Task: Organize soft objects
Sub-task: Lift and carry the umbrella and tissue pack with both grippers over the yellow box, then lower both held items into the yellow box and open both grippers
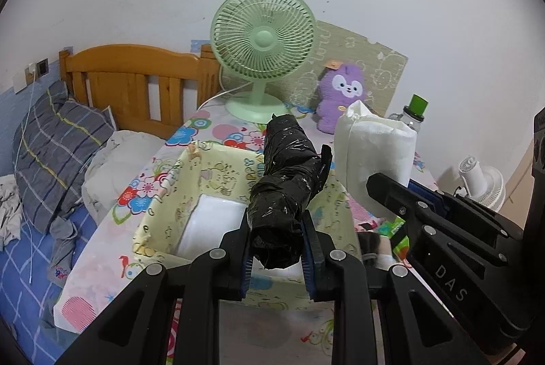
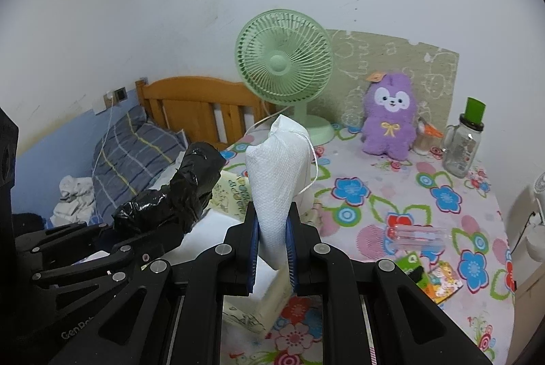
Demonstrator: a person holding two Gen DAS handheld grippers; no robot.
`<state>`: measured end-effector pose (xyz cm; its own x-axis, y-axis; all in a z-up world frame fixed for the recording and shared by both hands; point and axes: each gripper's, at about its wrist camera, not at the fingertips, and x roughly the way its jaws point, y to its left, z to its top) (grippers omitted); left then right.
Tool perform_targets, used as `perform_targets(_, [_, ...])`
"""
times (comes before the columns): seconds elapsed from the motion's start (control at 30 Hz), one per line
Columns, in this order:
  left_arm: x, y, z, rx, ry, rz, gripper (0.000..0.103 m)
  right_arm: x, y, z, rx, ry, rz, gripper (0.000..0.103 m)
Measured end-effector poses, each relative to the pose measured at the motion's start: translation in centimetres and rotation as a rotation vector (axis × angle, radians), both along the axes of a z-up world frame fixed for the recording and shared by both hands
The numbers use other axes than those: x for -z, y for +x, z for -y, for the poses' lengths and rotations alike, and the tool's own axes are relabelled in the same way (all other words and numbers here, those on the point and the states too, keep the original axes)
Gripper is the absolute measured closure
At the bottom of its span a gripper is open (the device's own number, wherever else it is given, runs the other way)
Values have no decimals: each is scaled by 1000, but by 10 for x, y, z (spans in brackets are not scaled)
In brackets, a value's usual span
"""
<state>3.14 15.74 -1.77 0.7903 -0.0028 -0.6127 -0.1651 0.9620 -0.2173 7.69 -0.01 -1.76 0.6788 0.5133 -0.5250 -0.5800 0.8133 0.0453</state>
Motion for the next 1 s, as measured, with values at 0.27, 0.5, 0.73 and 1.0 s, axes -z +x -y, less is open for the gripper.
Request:
perform_targets(0.27, [6, 2, -13, -21, -2, -14, 80, 7, 6, -16, -31, -8, -21, 86])
perform_targets(0.5, [9, 4, -17, -29, -3, -23, 80, 13, 8, -25, -48, -13, -32, 86])
perform_targets(0.73, [12, 6, -21, -36, -5, -31, 79, 16, 10, -29, -59, -15, -41, 86])
perform_targets(1.0, [13, 7, -22, -42, -10, -34, 75, 18, 13, -29, -65, -10, -56, 86])
